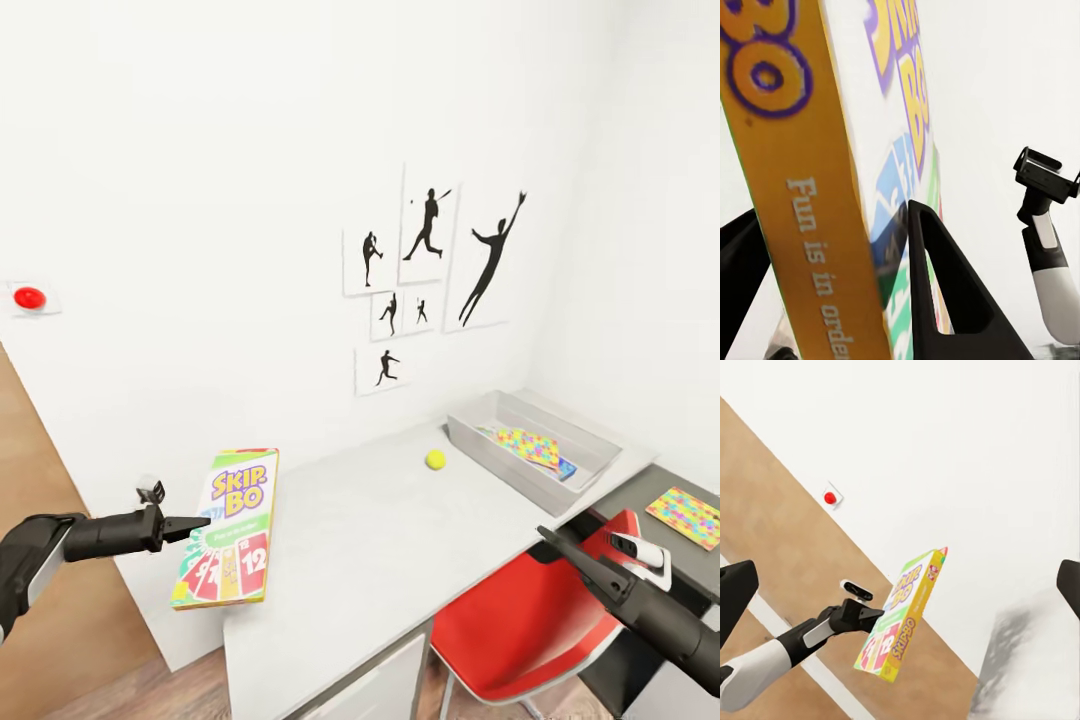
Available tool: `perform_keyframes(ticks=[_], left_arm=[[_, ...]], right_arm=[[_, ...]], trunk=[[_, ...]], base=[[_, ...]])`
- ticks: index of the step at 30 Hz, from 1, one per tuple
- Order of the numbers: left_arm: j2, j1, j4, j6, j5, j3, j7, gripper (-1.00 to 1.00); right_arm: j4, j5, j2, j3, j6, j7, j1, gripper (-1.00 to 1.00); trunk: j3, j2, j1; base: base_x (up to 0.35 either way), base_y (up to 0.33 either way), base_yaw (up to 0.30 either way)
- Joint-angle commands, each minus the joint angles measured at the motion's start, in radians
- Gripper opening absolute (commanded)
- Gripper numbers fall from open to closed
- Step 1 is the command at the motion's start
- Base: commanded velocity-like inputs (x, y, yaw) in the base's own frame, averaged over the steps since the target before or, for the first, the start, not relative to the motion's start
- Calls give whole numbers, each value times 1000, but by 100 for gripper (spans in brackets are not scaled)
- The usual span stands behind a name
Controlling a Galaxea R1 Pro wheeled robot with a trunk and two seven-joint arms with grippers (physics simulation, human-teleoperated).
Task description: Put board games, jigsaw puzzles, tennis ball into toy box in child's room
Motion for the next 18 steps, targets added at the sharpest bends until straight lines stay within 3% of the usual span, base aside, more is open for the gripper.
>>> perform_keyframes(ticks=[1,10,18], left_arm=[[1,-1,-1,10,3,0,-3,-100],[0,1,-1,10,3,2,-3,-100],[0,2,-1,8,3,9,-3,-100]], right_arm=[[0,-2,0,0,9,1,-1,100],[1,-1,0,0,9,-2,-1,100],[1,-1,0,0,9,-1,-1,100]], trunk=[[-1,-2,1],[6,-2,1],[7,-2,1]], base=[[0,0,-254],[0,0,-245],[0,-115,-44]])
